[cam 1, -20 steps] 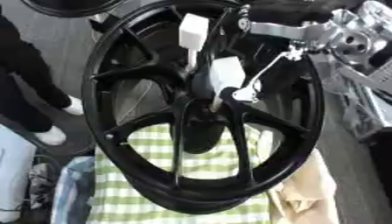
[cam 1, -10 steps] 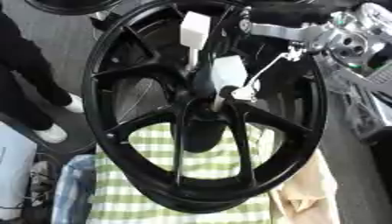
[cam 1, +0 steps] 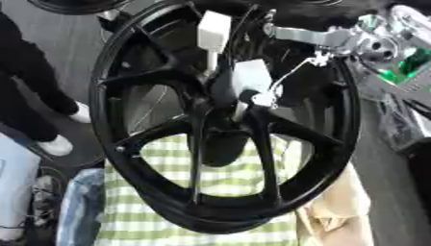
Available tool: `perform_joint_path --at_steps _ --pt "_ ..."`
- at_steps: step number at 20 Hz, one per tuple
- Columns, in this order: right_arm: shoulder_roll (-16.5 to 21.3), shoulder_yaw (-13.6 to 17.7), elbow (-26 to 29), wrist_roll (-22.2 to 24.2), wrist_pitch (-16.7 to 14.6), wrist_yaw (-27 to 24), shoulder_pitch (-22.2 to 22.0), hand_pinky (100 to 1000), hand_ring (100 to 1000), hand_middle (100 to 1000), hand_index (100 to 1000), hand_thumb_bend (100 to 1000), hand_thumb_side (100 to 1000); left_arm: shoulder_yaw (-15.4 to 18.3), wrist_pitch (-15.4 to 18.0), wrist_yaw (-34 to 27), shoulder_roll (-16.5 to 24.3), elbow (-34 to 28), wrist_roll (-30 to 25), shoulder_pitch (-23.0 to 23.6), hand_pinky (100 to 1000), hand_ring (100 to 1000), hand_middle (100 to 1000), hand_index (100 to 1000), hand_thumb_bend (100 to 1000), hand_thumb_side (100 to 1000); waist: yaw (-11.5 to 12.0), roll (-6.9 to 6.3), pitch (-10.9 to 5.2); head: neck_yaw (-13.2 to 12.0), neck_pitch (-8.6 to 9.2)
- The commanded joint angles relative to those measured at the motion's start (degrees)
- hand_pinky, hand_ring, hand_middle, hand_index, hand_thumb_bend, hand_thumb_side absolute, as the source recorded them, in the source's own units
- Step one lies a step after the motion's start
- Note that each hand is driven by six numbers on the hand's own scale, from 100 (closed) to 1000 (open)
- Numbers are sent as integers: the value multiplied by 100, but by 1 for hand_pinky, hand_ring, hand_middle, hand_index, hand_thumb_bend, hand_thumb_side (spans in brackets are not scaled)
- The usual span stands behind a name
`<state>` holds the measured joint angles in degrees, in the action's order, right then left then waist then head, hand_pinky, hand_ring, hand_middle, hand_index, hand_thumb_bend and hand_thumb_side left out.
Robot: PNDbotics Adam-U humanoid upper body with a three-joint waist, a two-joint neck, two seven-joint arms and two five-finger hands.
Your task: Pull the pin out of the wheel hub.
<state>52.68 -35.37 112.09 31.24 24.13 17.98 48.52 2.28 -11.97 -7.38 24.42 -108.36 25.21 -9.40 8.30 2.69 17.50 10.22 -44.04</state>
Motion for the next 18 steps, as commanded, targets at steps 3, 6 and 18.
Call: perform_joint_path --at_steps 3,6,18 --pt "105 75 -38 -54 -53 6 29 806 742 659 772 273 372 47 -3 26 58 -44 9 -11 798 722 728 762 264 751 18 -14 -54 24 -7" --pt "170 107 24 -92 -79 -47 -56 804 739 659 773 271 369 41 -2 21 54 -42 5 -14 798 722 728 761 263 749 23 -14 -44 31 -7" --pt "225 218 232 -455 140 -572 -119 785 681 492 602 147 213 48 -2 53 41 -28 9 -7 800 723 727 761 260 749 2 -14 -40 21 -7"
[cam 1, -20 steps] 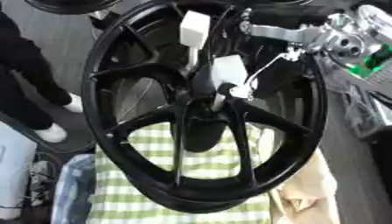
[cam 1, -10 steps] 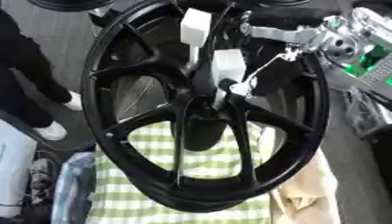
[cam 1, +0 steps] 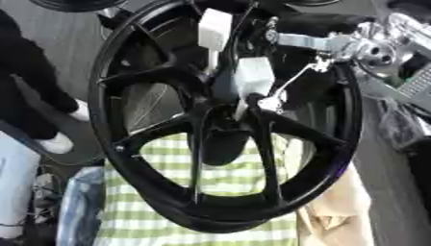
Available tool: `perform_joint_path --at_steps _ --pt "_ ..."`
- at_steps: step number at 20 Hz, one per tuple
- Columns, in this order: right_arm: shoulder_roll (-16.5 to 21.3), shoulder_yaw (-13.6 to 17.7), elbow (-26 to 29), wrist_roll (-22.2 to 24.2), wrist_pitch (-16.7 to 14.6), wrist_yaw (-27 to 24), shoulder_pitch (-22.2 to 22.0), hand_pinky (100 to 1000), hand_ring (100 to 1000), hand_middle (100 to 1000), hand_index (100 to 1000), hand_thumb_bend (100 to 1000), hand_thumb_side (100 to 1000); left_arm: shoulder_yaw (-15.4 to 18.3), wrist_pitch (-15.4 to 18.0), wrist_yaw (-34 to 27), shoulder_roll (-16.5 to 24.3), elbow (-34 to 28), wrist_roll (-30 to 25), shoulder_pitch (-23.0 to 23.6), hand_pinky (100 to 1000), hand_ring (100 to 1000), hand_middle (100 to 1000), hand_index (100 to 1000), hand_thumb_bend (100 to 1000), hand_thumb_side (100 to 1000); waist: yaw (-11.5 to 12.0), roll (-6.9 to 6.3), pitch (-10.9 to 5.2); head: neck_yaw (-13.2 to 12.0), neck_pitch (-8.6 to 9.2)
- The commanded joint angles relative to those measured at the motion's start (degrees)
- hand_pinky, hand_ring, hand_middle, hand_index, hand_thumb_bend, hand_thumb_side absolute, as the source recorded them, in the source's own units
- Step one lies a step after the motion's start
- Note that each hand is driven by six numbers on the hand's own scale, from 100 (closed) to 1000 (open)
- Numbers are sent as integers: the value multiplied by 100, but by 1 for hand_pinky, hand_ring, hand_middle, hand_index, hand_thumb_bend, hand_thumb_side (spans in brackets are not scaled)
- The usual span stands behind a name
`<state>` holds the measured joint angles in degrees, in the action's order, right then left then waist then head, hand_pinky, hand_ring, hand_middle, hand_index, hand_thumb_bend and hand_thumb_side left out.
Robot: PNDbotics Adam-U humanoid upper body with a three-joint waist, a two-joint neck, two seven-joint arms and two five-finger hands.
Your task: Pull the pin out of the wheel hub.
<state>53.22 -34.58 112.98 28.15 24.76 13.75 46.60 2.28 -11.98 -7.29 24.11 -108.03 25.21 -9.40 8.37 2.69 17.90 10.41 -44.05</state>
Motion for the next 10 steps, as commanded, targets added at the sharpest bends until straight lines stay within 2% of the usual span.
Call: perform_joint_path --at_steps 1,5,10 --pt "169 146 152 -210 117 -221 74 780 670 477 585 119 198 49 -2 51 72 -60 11 -5 800 723 727 761 260 750 -9 -15 -80 4 -7" --pt "180 177 161 -465 205 -506 79 766 631 417 525 100 171 57 -6 66 68 -50 20 13 801 723 726 760 259 751 -19 -12 -89 8 -7" --pt "280 375 161 -698 152 -699 42 741 581 338 454 100 212 58 -4 69 72 -49 24 13 802 724 726 760 259 751 -60 -6 -97 24 -7"
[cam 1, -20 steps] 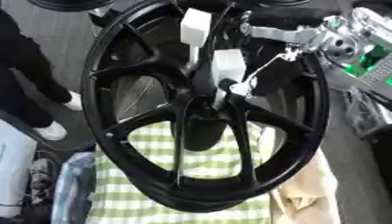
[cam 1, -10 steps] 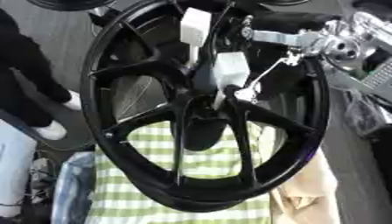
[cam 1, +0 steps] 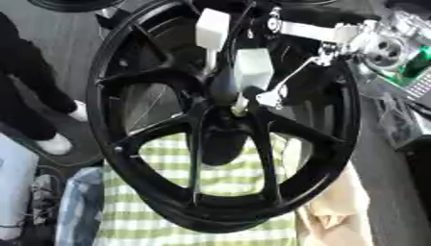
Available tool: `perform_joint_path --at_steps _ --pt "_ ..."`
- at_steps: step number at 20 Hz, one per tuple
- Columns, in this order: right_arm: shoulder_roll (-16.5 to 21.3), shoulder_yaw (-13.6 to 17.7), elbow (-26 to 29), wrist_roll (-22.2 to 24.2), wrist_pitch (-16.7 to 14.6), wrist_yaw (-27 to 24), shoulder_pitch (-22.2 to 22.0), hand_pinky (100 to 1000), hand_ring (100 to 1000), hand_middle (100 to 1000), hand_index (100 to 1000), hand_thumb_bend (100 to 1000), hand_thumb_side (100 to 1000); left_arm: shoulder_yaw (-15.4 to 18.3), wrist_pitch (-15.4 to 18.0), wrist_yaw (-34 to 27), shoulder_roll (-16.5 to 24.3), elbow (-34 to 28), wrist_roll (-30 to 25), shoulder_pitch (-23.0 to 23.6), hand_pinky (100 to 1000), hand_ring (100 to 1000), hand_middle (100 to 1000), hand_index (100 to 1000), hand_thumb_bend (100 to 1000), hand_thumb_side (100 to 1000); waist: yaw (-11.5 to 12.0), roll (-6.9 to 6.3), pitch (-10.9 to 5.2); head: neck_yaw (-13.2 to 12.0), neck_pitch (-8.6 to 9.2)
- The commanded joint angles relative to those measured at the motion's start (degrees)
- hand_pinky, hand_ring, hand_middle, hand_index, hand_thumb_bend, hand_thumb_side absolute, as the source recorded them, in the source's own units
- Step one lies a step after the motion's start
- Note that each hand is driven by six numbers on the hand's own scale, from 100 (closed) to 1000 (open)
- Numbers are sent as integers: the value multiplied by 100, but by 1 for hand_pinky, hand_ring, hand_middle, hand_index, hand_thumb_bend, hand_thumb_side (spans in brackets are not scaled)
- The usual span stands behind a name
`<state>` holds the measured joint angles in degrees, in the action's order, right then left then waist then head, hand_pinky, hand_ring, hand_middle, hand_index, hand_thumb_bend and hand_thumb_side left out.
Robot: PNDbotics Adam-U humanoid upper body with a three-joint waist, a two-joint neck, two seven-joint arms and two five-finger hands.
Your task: Pull the pin out of the wheel hub.
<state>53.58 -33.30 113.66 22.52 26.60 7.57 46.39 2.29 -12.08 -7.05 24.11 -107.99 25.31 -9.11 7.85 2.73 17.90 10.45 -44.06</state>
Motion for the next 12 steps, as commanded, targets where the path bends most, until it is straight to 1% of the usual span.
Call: perform_joint_path --at_steps 1,3,5,8,10,12 --pt "281 324 94 -171 -66 -123 44 739 574 331 448 100 219 59 7 47 74 -53 15 -14 802 724 727 760 259 751 -14 -8 -99 27 -6" --pt "379 509 94 -182 -161 -239 -29 737 568 329 447 100 217 61 9 48 78 -55 16 -15 802 724 727 761 260 751 -25 -9 -101 35 -6" --pt "489 776 94 -172 -298 -377 -149 739 566 330 449 100 203 65 13 51 80 -64 19 -15 803 724 727 761 261 750 -38 -15 -106 42 -6" --pt "663 1393 94 -390 -456 -707 -492 746 562 329 449 100 159 83 20 58 73 -77 39 -6 803 724 726 761 260 749 -87 -34 -117 56 -6" --pt "796 1888 94 -724 -533 -1022 -859 749 559 328 449 100 128 98 22 59 62 -80 58 6 804 724 727 761 260 749 -146 -54 -120 63 18" --pt "909 2373 94 -1159 -572 -1352 -1307 752 557 328 449 100 108 113 23 58 48 -80 76 12 804 724 727 761 259 749 -200 -76 -118 54 56"
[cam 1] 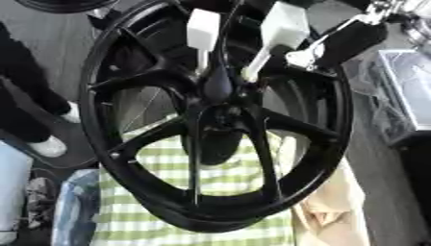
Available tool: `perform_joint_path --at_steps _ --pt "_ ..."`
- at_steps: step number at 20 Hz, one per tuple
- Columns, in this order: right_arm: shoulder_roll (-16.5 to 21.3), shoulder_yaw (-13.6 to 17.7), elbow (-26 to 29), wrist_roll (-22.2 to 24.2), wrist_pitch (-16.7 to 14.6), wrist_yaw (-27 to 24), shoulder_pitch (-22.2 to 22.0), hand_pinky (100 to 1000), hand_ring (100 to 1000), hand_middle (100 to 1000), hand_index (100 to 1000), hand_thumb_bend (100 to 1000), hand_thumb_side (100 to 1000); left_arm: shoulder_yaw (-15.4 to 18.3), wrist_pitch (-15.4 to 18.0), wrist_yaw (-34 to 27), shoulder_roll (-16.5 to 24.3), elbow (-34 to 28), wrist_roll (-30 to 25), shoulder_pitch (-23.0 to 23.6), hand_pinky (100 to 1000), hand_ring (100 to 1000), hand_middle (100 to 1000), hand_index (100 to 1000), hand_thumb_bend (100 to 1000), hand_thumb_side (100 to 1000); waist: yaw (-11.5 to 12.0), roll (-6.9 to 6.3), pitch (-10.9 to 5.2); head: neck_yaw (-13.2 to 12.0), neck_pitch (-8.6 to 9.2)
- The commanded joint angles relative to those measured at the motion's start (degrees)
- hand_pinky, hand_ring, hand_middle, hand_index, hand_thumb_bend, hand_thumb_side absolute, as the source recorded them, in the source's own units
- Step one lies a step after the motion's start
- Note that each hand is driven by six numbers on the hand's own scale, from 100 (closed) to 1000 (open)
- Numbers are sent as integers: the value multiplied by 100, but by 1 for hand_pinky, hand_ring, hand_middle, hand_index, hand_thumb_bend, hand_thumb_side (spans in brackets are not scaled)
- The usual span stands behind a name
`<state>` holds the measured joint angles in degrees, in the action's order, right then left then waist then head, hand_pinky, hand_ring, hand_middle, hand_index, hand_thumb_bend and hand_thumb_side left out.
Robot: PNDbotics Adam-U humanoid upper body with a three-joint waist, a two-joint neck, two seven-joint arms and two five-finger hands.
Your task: Pull the pin out of the wheel hub.
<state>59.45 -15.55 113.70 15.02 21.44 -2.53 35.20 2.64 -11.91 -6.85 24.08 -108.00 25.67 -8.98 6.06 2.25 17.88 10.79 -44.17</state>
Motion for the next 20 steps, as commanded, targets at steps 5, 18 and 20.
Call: perform_joint_path --at_steps 5,18,20 --pt "352 2005 63 -2028 308 -934 -1646 763 556 329 450 100 100 146 17 48 21 -88 105 30 805 724 727 761 259 748 -140 -75 -108 -87 169" --pt "-1086 3478 -1457 -3318 389 555 -3527 889 815 733 830 240 100 209 20 91 -10 -102 186 52 806 725 728 761 258 743 -271 -157 -156 -305 176" --pt "-1286 3559 -1588 -3177 294 647 -3557 925 850 765 866 285 100 209 15 89 -17 -94 188 54 807 725 728 762 259 743 -282 -166 -163 -326 169"
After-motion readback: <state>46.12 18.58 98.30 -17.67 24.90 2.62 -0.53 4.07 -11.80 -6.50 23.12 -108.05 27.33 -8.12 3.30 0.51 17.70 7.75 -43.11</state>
